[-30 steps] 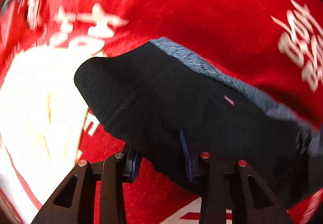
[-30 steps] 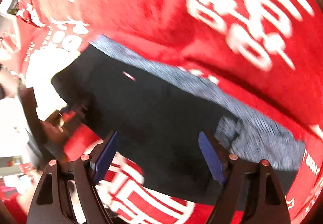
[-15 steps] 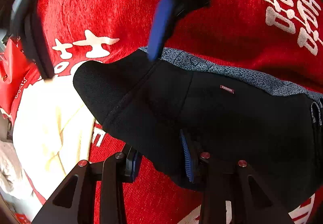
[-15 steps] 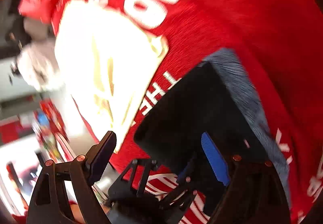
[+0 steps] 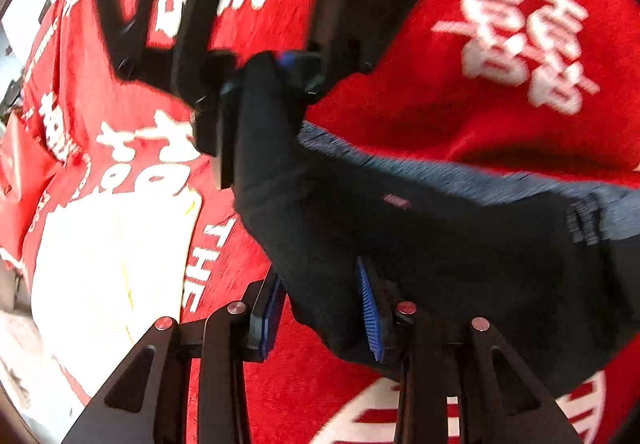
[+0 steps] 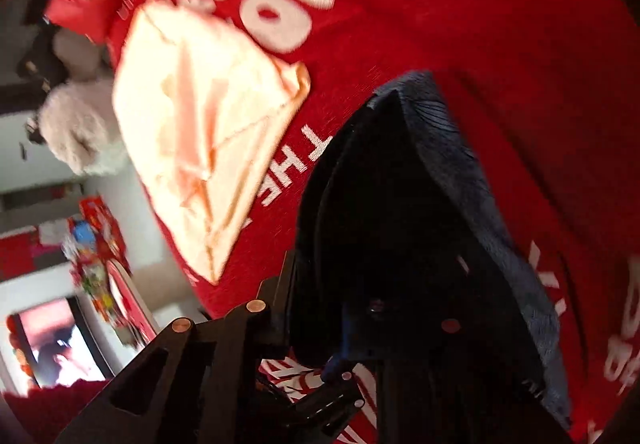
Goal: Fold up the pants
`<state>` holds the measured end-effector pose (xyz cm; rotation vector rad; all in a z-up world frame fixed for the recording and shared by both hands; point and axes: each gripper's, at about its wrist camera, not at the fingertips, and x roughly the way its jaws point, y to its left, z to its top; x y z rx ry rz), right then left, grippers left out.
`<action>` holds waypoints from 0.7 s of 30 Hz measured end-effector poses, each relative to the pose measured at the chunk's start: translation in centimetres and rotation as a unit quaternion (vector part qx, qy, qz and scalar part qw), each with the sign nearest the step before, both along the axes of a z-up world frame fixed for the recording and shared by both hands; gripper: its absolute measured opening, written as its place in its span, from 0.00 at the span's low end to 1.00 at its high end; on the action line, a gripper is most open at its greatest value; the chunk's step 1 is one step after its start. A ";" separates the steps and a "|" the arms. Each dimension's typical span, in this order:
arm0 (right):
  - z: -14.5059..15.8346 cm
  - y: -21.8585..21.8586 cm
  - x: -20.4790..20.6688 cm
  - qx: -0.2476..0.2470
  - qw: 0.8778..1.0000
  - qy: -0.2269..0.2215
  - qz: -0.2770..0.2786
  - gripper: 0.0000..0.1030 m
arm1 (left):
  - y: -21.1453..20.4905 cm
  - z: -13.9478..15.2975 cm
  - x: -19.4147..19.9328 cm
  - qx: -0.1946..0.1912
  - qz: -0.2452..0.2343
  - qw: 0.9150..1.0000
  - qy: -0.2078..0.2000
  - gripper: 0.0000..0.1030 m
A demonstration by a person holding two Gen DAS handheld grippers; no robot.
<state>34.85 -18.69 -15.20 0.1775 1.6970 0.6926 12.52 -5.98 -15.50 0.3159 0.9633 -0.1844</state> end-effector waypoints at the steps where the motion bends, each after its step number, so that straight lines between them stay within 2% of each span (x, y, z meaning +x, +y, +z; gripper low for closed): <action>1: 0.9 -1.7 -0.8 0.016 1.000 -0.009 -0.021 0.18 | -0.7 1.0 -0.5 -0.005 -0.011 1.000 -0.006 0.35; 6: 4.9 -9.9 -5.1 0.093 0.987 -0.054 -0.120 0.18 | -4.4 5.4 -3.4 -0.022 -0.065 0.997 -0.037 0.35; 12: 8.1 -20.3 -11.1 0.151 0.958 -0.095 -0.223 0.18 | -11.0 9.2 -7.7 -0.036 -0.144 0.987 -0.054 0.35; 17: 8.2 -29.0 -18.2 0.181 0.928 -0.111 -0.307 0.18 | -17.3 10.7 -12.2 -0.036 -0.210 0.976 -0.051 0.35; 21: 5.9 -34.9 -23.3 0.196 0.902 -0.101 -0.372 0.19 | -23.0 10.0 -16.1 -0.023 -0.263 0.964 -0.036 0.35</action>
